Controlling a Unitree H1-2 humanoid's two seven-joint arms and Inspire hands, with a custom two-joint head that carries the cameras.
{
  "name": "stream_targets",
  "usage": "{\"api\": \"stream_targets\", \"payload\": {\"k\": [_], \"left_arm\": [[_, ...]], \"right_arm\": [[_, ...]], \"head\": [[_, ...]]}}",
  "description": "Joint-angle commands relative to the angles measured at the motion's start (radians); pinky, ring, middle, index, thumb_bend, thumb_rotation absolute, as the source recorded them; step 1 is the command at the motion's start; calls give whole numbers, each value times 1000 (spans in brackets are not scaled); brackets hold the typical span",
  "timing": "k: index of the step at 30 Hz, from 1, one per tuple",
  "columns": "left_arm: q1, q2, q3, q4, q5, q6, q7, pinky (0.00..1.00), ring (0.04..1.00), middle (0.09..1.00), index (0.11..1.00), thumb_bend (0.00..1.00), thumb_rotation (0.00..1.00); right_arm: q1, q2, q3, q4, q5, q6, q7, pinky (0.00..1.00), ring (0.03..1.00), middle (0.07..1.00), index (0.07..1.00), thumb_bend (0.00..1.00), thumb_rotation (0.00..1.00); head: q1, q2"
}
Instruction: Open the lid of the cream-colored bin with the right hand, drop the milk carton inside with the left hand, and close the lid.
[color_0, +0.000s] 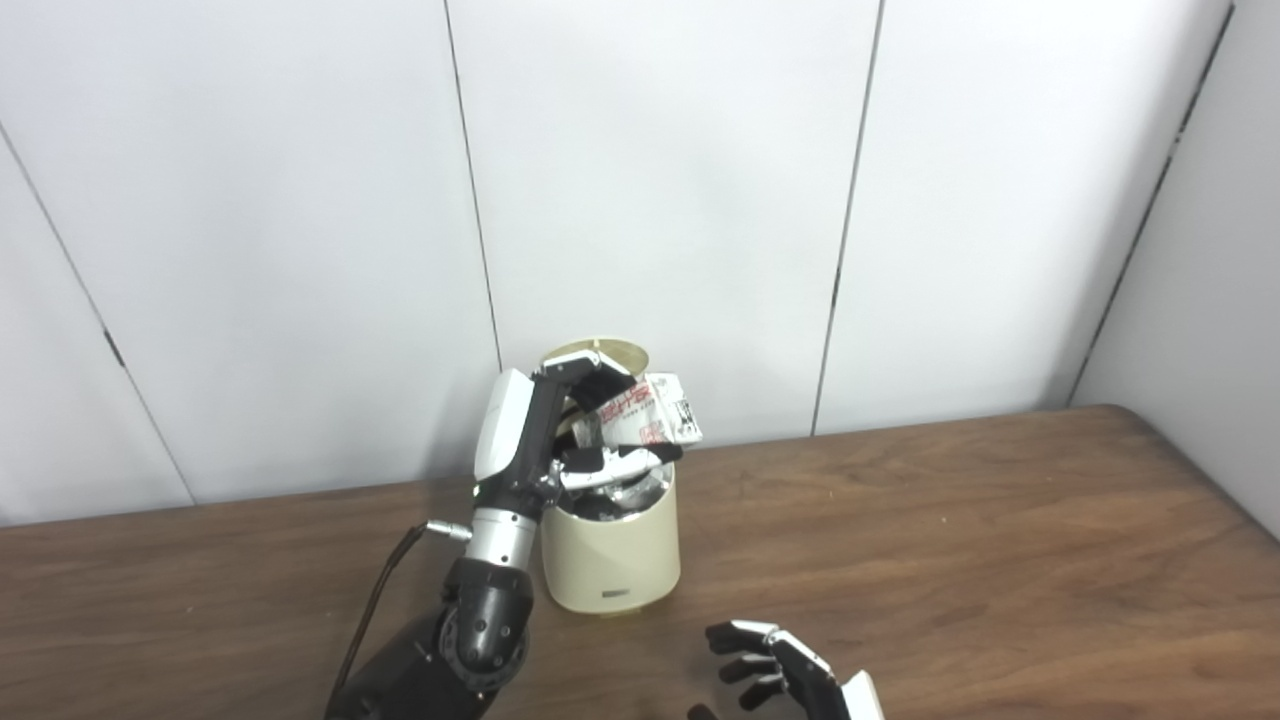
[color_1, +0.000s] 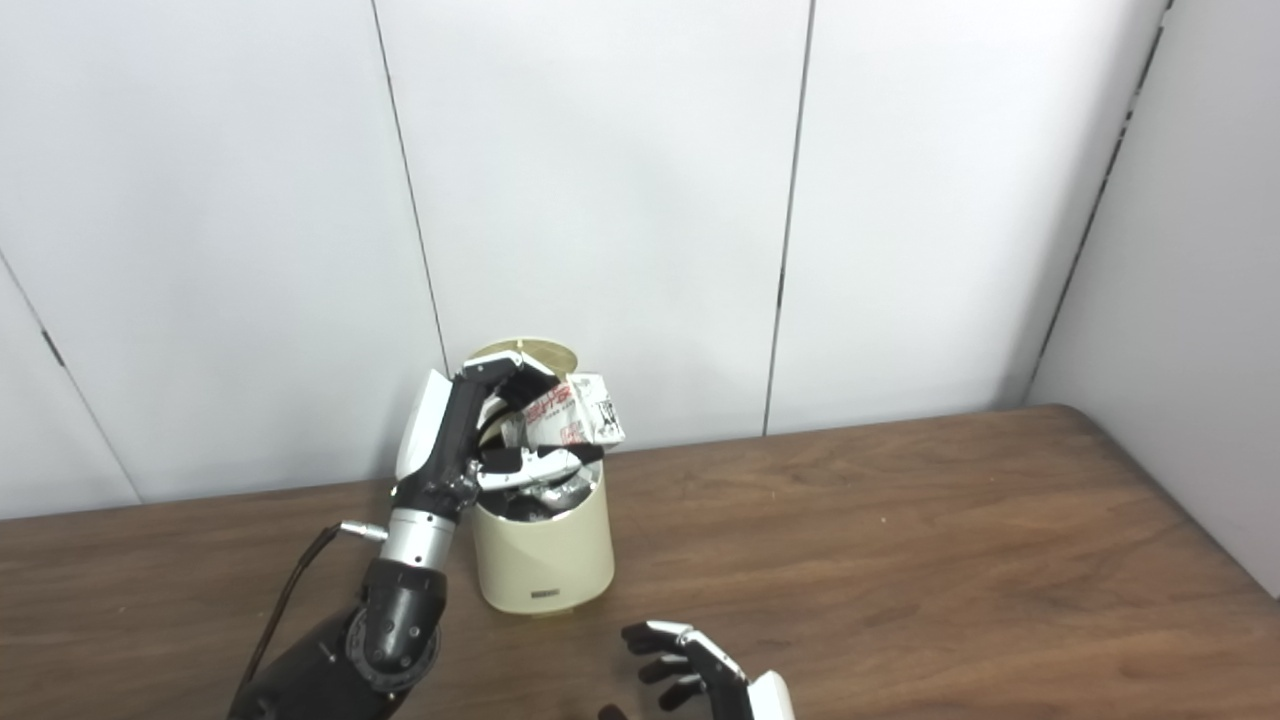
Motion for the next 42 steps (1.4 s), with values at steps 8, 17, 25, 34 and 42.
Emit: {"api": "stream_targets", "payload": {"k": [8,17,25,34,42], "left_arm": [[-61,1,10,-4,2,-17,6,519,464,497,446,503,0],[-38,-1,61,-27,-42,-17,-121,562,513,502,455,516,0],[11,-44,273,-43,-122,-17,-444,600,518,516,499,876,366],[34,-76,403,-47,-115,-17,-608,619,554,543,544,1000,610],[45,-91,456,-58,-108,-17,-661,639,576,555,545,1000,573]], "right_arm": [[48,18,5,-33,-4,-15,-13,483,611,675,665,233,159],[55,16,6,-43,-1,-16,-12,491,618,674,666,230,106],[52,12,4,-36,8,-20,-8,498,622,677,668,227,115],[49,13,3,-41,8,-13,-5,498,623,674,663,221,74],[50,9,0,-40,13,-17,-1,505,625,674,666,223,87]], "head": [[-4,2],[0,9],[2,9],[7,9],[9,8]]}}
